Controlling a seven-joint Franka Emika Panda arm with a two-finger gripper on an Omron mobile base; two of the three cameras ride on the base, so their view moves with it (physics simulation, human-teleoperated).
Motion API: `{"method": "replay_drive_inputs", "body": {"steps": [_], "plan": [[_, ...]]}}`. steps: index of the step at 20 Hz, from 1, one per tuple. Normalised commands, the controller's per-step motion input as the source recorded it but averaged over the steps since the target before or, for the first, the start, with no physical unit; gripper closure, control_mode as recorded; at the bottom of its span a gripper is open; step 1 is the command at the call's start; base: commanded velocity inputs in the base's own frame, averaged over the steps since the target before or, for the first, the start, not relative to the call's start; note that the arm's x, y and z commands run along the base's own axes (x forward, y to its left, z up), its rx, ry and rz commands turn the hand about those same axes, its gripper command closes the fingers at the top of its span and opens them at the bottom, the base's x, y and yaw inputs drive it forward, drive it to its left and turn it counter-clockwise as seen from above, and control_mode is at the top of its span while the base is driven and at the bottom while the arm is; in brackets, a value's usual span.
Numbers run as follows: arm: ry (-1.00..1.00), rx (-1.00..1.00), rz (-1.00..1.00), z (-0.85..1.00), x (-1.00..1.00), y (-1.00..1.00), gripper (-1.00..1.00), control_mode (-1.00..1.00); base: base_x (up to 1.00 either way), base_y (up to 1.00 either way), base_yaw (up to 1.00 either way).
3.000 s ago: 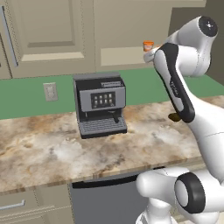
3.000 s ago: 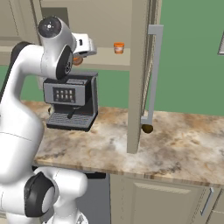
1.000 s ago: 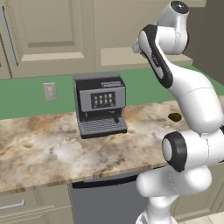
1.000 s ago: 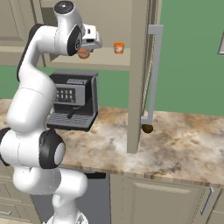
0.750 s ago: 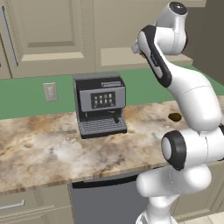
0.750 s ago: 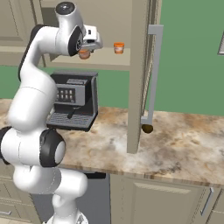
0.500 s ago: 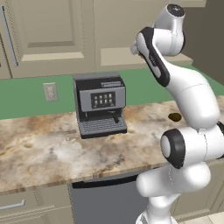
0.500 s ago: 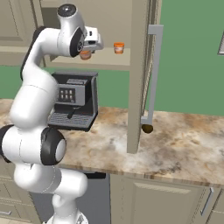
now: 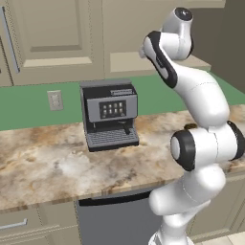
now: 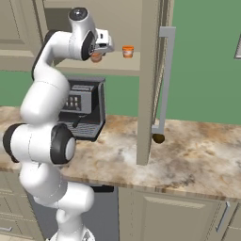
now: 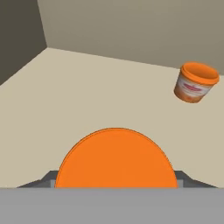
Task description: Pick the boxed food and jam from the counter and place them in the cabinets closest to them.
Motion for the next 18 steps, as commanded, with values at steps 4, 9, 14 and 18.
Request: {"method": "replay_drive_inputs", "body": {"steps": [4,9,14,18], "plan": [[0.01,0.00,-0.01,0.00,0.47,0.01,1.00,-1.00,0.00,0.00,0.00],[0.01,0.00,-0.02,0.00,0.51,0.03,1.00,-1.00,0.00,0.00,0.00],[0.00,0.00,-0.02,0.00,0.45,0.03,1.00,-1.00,0.00,0.00,0.00],[0.00,0.00,-0.02,0.00,0.33,0.01,-1.00,-1.00,0.00,0.00,0.00]]}}
